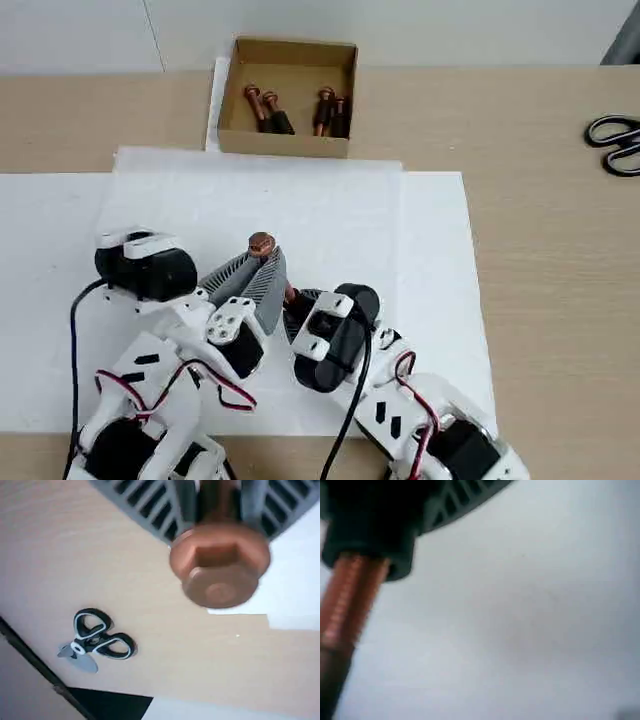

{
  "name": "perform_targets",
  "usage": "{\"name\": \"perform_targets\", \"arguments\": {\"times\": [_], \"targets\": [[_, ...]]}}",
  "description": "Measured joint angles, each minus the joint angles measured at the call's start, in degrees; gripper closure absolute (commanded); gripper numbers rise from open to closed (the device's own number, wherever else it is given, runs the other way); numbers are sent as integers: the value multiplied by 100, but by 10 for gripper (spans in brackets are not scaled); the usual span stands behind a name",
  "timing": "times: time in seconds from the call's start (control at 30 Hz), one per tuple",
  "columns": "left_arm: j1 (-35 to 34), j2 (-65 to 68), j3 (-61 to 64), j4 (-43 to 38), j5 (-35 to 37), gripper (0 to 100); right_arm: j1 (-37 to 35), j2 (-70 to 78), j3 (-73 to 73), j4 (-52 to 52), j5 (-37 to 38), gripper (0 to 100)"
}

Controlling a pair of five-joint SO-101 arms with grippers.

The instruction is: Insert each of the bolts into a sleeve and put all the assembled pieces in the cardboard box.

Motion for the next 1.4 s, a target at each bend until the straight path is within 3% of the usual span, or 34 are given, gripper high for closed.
{"name": "perform_targets", "arguments": {"times": [0.27, 0.7, 1.4], "targets": [[44, 0, -9, 114, 9, 994, 343, 0, -105, 0, 18, 995], [703, -26, 484, 123, 0, 994, 413, 18, -193, 18, 9, 995], [738, -70, 958, 97, -273, 994, 413, 105, -202, 35, 53, 995]]}}
